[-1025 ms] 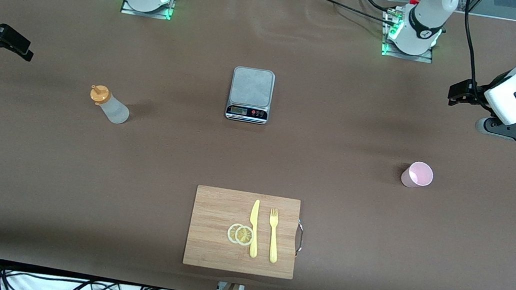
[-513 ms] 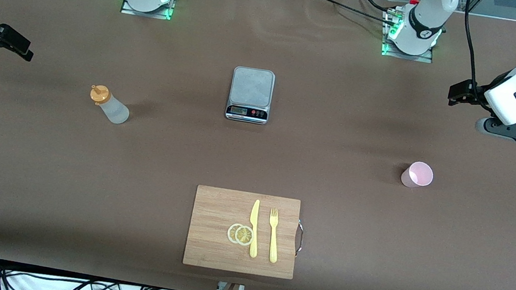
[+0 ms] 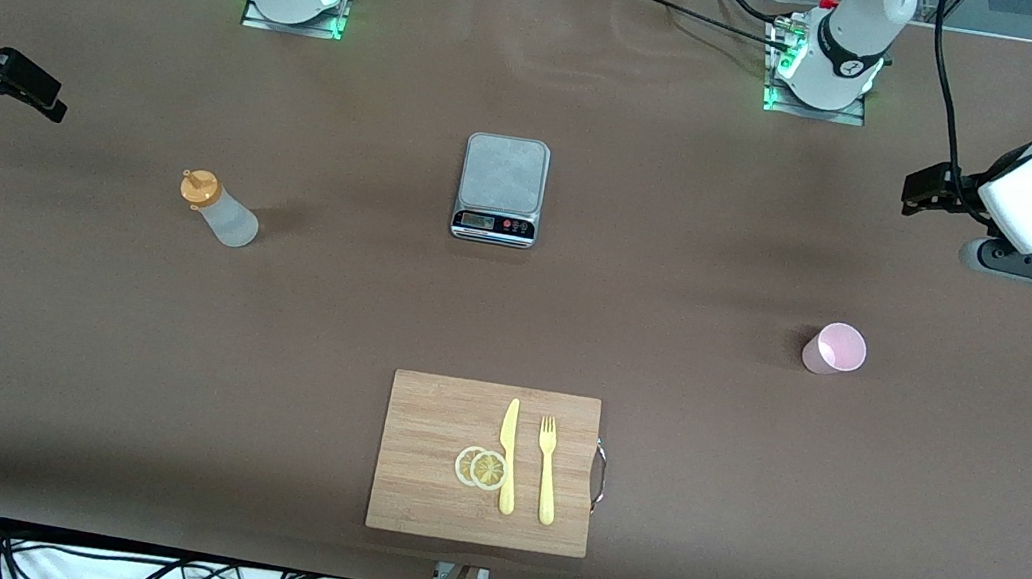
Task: Add sauce to pink cup with both arms
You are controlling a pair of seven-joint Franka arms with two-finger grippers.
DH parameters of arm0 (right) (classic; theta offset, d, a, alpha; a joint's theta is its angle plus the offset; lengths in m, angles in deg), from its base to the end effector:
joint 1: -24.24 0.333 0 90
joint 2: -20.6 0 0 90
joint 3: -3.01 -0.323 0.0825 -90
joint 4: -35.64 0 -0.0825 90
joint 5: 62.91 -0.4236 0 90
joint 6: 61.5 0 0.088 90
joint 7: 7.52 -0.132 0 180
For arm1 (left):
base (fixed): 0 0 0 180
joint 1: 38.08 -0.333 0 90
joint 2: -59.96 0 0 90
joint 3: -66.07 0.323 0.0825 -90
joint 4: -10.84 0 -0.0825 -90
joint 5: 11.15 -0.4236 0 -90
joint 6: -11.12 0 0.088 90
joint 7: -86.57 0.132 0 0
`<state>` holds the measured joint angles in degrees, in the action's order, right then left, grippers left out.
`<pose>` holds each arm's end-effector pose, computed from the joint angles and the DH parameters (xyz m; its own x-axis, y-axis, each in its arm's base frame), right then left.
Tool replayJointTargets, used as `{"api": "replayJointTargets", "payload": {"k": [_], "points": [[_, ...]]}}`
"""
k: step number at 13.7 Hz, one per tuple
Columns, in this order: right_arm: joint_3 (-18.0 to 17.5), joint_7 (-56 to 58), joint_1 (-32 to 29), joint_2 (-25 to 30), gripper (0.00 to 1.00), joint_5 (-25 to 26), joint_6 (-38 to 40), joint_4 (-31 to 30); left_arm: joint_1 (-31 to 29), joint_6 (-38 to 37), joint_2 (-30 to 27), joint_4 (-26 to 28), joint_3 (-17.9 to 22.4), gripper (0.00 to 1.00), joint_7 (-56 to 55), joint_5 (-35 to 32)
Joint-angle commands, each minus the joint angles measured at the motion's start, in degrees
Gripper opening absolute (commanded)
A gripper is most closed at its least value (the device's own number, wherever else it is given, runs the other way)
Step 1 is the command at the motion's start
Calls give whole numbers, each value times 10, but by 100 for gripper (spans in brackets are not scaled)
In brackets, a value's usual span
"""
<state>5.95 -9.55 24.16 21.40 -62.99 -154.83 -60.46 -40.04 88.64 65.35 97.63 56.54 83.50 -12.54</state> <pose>0.5900 -0.0311 0.5652 0.9955 -0.0880 -0.0344 -0.0881 -0.9961 -0.0009 0.5862 -0.0702 0.5639 0.9653 -0.0722 -0.2510 -0.0803 -0.9965 -0.0222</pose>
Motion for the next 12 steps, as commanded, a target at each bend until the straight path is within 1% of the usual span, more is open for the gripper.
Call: {"api": "replayJointTargets", "payload": {"k": [1,3,5,6,8,10,12], "points": [[-3,6,-4,3,100,0,4,-1,-9,-4,41,-20,3,100,4,0],[-2,6,-4,3,100,0,4,-1,-33,16,61,-18,3,100,29,0],[-2,6,-4,3,100,0,4,-1,-39,48,83,-8,4,100,36,-1],[-3,6,-4,3,100,0,4,-1,-40,65,95,0,4,100,36,-17],[-3,6,-4,3,100,0,4,-1,-39,131,118,34,4,100,37,-59],[-3,7,-4,3,100,0,4,-1,-43,205,136,75,8,100,37,-61],[-3,6,-4,3,100,0,4,-1,-44,273,153,107,25,100,38,-62]]}}
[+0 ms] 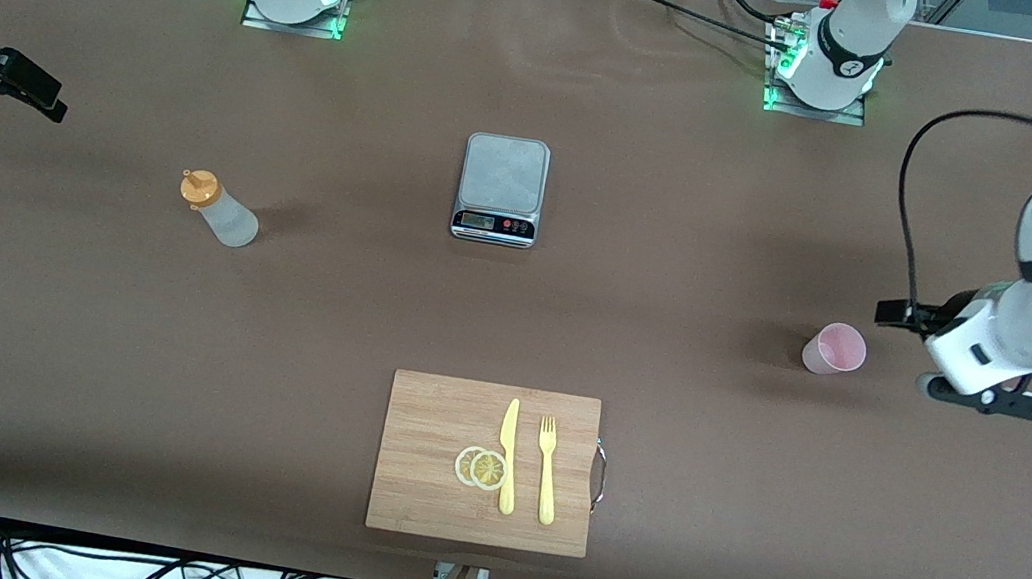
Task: Add sauce to pink cup with both arms
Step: 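Reach the left gripper down and grasp the pink cup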
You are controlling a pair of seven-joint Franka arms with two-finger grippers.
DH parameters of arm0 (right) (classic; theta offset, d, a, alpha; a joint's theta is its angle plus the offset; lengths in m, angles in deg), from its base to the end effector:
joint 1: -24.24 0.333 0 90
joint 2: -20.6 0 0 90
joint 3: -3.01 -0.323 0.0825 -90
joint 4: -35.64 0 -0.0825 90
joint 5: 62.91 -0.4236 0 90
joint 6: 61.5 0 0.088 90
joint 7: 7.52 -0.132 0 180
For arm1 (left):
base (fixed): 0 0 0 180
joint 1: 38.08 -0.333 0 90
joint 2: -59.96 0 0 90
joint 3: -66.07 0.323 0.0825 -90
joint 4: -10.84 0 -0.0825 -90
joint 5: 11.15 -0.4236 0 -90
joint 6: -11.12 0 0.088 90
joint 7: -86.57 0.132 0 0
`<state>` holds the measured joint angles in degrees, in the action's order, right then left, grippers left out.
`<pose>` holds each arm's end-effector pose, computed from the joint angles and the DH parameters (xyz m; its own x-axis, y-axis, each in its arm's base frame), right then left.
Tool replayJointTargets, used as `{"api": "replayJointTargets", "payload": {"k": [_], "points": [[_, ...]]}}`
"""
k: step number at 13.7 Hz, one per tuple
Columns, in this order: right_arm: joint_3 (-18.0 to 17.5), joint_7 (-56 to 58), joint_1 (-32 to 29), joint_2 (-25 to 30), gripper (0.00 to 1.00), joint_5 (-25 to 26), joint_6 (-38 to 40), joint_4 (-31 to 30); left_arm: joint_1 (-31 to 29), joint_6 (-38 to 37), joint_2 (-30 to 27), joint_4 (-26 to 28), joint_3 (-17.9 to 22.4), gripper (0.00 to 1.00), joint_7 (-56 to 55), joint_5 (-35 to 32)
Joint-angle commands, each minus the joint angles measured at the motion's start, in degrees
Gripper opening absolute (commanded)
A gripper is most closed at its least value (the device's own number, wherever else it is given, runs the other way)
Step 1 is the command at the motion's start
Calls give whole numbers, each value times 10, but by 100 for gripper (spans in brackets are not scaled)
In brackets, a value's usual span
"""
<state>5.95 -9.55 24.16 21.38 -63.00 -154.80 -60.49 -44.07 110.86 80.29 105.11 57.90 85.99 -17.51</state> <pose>0.5899 -0.0311 0.5647 0.9955 -0.0881 -0.0358 -0.0881 -0.9961 -0.0010 0.6606 -0.0053 0.3579 0.9663 -0.0495 -0.2524 -0.0652 -0.9964 -0.0542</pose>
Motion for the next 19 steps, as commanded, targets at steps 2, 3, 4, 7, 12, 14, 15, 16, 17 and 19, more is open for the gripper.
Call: {"api": "replayJointTargets", "payload": {"k": [2,3,4,7,12,14,15,16,17,19], "points": [[-3,6,-4,4,100,-1,4,-1,-4,96,18,58,25,100,19,-12],[-3,7,-4,4,100,-1,4,-1,-3,119,24,69,32,100,24,-12],[-3,7,-4,4,100,-1,4,-1,-4,141,32,78,39,100,25,-12],[-3,7,-4,4,100,-1,4,-1,-5,197,44,112,47,99,34,-12],[-3,6,-4,4,100,0,4,-1,-5,251,51,153,47,98,33,-10],[-3,7,-4,4,100,-1,4,-1,-5,263,53,159,47,91,33,-10],[-3,7,-4,4,100,-1,4,-1,-5,264,55,161,47,82,33,-10],[-3,6,-4,4,100,-1,4,-1,-4,264,55,161,47,63,33,-9],[-3,6,-4,4,100,-1,6,-1,-4,264,55,161,47,43,33,-9],[-3,7,-4,4,100,-1,6,-1,-4,264,60,160,47,15,32,-4]]}}
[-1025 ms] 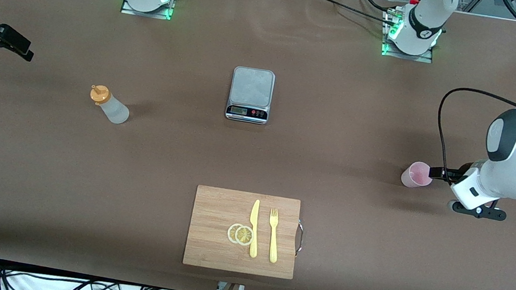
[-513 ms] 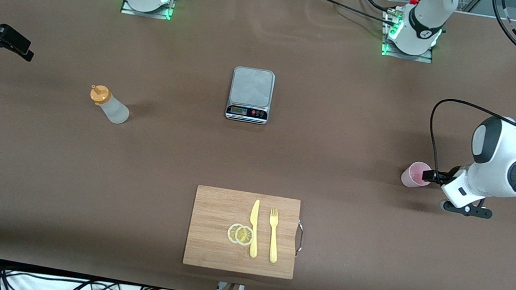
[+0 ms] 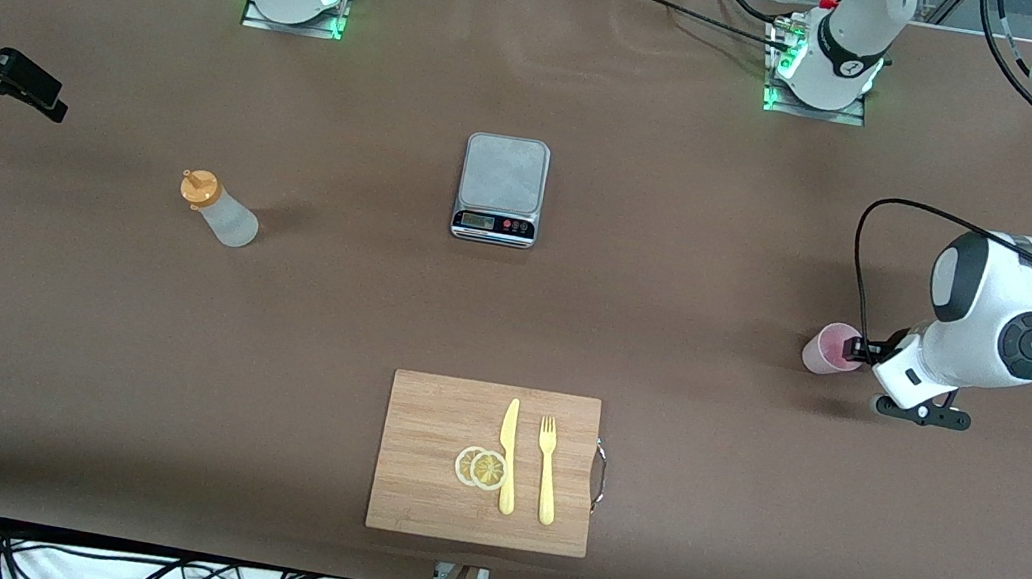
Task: Add sauce to pink cup with both arms
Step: 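Reach the left gripper down and grasp the pink cup, then carry the pink cup with the left gripper onto the scale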
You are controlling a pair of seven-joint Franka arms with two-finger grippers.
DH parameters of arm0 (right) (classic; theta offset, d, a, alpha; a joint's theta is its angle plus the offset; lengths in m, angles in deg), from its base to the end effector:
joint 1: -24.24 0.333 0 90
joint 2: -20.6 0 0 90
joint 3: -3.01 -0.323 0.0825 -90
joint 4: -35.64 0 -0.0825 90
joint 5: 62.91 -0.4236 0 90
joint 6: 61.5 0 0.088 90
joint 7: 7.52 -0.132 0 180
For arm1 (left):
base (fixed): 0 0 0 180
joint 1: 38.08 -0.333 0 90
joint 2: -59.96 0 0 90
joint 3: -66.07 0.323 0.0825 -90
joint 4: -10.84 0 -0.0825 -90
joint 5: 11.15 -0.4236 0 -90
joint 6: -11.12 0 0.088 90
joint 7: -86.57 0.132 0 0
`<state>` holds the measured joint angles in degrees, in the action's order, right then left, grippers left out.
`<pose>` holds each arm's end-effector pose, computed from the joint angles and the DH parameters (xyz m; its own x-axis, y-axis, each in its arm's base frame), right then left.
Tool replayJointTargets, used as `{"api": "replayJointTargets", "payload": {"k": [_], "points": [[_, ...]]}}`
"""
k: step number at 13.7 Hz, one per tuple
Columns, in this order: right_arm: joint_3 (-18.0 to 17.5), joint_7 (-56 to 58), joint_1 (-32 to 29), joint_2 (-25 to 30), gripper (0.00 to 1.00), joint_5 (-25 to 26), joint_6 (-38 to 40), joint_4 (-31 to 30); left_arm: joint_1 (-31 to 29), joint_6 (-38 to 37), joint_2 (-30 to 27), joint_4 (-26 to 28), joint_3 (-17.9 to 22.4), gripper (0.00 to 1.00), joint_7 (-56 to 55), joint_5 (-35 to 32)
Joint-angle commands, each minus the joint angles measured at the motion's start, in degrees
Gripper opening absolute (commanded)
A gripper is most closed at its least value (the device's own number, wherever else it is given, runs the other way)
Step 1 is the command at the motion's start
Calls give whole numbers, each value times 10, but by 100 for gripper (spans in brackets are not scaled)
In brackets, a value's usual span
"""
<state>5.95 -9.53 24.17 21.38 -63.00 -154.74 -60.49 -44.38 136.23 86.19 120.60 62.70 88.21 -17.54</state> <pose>0.5898 -0.0310 0.5646 0.9955 -0.0875 -0.0369 -0.0876 -0.9962 -0.0010 0.6311 0.0389 0.1933 0.9809 -0.0414 -0.1902 -0.0511 -0.9976 -0.0461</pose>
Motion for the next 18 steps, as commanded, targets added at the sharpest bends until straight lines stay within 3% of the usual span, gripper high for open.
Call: {"api": "replayJointTargets", "payload": {"k": [1,3,7,9,12,18], "points": [[-3,6,-4,4,100,-1,5,-1,-1,10,4,5,-1,10,10,-2],[-3,6,-4,4,100,-1,5,-1,-1,16,6,5,-1,0,9,-1],[-3,6,-4,4,100,-1,5,-1,5,4,1,-15,-3,0,1,0],[-3,6,-4,4,100,-1,5,-1,21,-55,-6,-53,-15,0,0,19],[-3,6,-4,4,100,-1,5,-1,84,-141,-22,-113,-17,0,-17,52],[-3,7,-4,4,100,-1,5,-1,241,-161,-37,-129,-17,0,-120,145]]}}
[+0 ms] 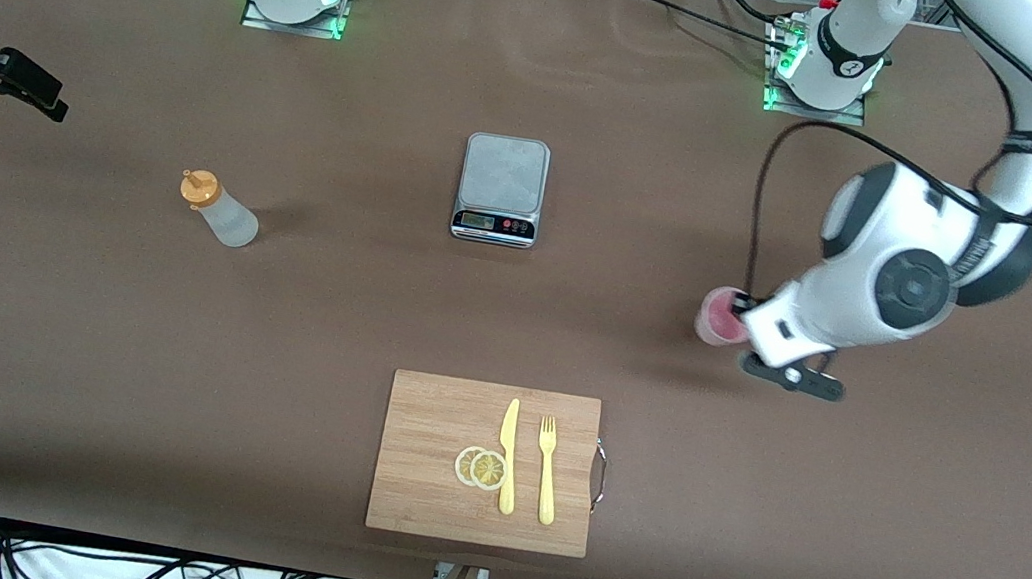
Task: Add sauce to pink cup with both arms
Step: 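Carry the pink cup with the left gripper onto the scale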
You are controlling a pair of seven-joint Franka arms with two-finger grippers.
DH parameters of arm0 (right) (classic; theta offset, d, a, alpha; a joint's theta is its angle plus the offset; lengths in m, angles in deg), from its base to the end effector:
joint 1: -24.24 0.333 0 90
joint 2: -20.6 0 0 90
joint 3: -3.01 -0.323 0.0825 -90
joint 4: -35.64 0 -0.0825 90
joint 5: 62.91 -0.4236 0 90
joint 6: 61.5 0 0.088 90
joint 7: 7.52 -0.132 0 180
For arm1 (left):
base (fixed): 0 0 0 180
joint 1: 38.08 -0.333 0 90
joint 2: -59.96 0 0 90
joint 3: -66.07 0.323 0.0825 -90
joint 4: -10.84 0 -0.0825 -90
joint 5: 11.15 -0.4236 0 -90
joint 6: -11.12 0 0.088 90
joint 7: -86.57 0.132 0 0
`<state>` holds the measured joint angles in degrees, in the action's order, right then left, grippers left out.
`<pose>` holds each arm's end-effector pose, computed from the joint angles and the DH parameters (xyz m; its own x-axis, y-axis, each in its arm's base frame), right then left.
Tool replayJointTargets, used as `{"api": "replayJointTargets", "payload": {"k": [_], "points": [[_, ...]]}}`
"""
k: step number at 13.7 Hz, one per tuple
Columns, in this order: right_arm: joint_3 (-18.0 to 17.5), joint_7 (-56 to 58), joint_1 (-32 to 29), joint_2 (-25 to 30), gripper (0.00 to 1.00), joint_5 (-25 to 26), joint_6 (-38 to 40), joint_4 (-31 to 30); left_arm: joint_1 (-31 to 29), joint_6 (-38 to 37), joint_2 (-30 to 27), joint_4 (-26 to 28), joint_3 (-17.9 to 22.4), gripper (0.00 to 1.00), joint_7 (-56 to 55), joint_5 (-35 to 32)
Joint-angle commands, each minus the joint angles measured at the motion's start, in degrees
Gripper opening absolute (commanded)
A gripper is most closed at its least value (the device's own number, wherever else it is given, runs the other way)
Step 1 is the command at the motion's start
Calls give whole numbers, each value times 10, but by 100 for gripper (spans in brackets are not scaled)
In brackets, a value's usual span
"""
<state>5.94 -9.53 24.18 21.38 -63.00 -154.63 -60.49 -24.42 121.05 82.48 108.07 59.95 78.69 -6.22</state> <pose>0.5896 -0.0308 0.5644 0.9954 -0.0872 -0.0388 -0.0873 -0.9962 -0.0009 0.6323 -0.2308 0.3181 0.9677 -0.1716 -0.1849 -0.1570 -0.9834 0.0908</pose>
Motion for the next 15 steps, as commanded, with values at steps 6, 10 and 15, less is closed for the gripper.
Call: {"api": "replayJointTargets", "payload": {"k": [6,10,15], "points": [[-3,6,-4,4,100,-1,4,-1,177,4,18,-6,10,0,-144,124],[-3,6,-4,4,100,-1,4,-1,245,36,30,-5,11,0,-183,129],[-3,6,-4,4,100,-1,5,-1,296,100,56,-4,11,0,-209,126]]}}
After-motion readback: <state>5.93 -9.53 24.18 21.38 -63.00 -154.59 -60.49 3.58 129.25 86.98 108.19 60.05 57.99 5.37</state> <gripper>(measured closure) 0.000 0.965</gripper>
